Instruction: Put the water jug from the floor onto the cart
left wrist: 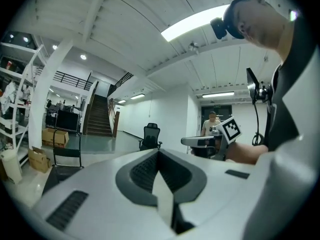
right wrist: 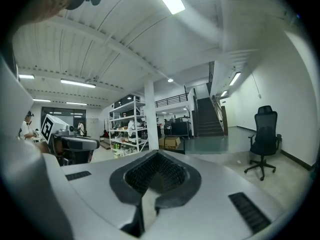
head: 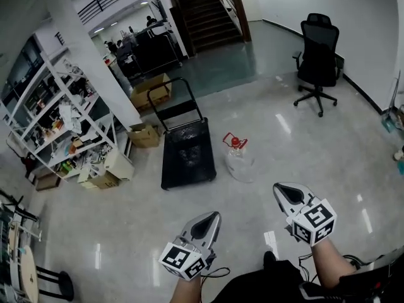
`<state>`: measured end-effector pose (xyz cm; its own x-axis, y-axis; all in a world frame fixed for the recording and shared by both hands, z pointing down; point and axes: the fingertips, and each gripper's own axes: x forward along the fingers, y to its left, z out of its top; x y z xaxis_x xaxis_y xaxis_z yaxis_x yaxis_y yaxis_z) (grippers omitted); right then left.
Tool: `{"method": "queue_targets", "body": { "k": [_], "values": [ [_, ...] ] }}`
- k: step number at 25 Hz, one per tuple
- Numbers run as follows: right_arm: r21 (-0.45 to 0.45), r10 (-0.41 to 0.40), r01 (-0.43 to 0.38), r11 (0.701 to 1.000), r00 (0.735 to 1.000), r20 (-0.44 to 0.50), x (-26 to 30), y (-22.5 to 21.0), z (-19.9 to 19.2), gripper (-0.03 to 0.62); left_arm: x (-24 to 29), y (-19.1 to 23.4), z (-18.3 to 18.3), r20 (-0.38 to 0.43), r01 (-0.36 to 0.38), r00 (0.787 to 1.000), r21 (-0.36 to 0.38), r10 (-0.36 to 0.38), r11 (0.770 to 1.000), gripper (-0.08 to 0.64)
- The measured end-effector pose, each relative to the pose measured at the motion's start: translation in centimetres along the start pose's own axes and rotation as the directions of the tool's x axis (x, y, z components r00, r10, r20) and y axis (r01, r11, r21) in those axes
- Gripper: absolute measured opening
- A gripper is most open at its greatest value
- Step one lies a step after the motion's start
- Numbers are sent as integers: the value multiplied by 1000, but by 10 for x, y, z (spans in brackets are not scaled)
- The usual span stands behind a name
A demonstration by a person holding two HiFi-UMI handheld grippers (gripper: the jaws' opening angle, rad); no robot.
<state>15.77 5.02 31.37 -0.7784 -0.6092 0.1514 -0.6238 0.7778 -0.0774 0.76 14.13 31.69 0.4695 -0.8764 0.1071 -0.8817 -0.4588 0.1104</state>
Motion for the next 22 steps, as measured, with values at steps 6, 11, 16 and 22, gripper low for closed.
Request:
{"method": "queue_targets", "body": {
  "k": [6, 11, 16, 22],
  "values": [
    [-18, 34, -34, 999, 999, 8, 64, -59, 13, -6, 66, 53, 14, 1, -51, 999, 7, 51, 999, -4],
    [-2, 35, -35, 999, 999, -23, 126, -94, 9, -6, 113, 104, 19, -8, -57, 998, 12, 57, 998, -4],
    [7, -6, 6, 1000, 1000, -14, 205, -120, 20, -6, 150, 186, 33, 61, -69, 996, 14, 68, 998, -5],
    [-35, -32, 32, 999, 999, 2, 302, -132, 53, -6, 185, 281, 47, 58, 1, 998, 30, -2, 1000, -5]
  ]
}}
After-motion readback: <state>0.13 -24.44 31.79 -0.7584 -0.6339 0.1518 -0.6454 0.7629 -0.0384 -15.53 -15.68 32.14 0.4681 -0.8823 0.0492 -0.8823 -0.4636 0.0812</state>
